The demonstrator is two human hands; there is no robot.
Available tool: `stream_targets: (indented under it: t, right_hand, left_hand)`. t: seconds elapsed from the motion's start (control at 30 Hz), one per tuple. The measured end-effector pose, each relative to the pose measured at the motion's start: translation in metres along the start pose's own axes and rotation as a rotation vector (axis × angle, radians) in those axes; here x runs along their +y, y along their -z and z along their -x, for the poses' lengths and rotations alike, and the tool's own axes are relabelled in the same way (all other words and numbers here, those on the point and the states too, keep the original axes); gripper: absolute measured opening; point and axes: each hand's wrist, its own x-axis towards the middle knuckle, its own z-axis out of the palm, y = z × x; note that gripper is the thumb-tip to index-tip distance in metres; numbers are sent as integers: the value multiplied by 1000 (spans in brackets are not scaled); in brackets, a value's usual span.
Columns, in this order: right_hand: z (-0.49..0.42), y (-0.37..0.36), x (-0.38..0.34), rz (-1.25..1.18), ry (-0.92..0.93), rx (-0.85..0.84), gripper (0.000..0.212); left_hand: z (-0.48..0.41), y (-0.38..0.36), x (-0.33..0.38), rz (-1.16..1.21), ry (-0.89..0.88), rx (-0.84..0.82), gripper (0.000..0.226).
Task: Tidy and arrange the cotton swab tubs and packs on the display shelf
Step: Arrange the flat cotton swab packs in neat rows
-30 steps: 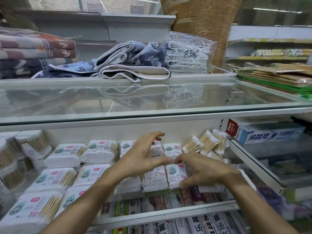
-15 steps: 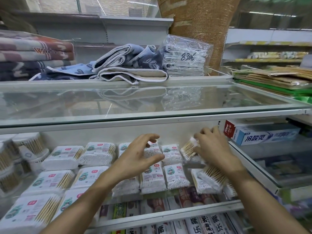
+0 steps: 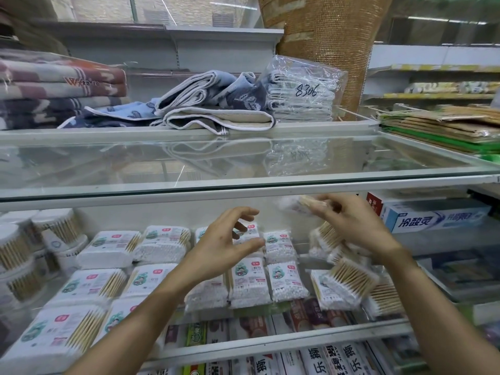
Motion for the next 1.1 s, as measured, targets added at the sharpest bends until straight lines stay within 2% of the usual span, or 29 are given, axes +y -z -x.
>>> stream_targets:
  t: [0.07,0.13,0.27,0.4,0.47,0.6,0.73,0.8,0.93,1.0,1.1]
  right_hand:
    - [4,0,-8,-291,-49,-107,23]
    - [7,-6,-11,-454,-85,-222,25]
    - [10,-26,-8,-555,-84,-333,38]
    - [16,-29,-14,-506,-46,-426,39]
    - [18,-28,-19,-439,-6,-442,41]
    - [19,-26,-23,-269,165,-310,77]
    - [17,-31,-19,35,466,-266,101]
    - [14,-35,-16,167,537,-243,98]
    - [14,-35,-12,147,523,-231,89]
    - [15,-31,-10,146,509,-235,87]
    - [16,-21,-2,172,424,-284,89]
  left_hand:
    - [-1,0,6,150,65,16,47]
    - [-1,0,12,301,133,17,43]
    - [-3,-1,17,495,191,33,32]
    - [1,1,13,458,207,47,20]
    - [3,1,11,511,234,53,17]
    - [5,4,10,547,269,60,17]
    - [5,5,10,529,288,45,15]
    - [5,3,14,544,283,32,13]
    - [5,1,21,577,279,10,10]
    - [5,-1,18,442,277,18,30]
    - [6,-6,12,66,102,10,84]
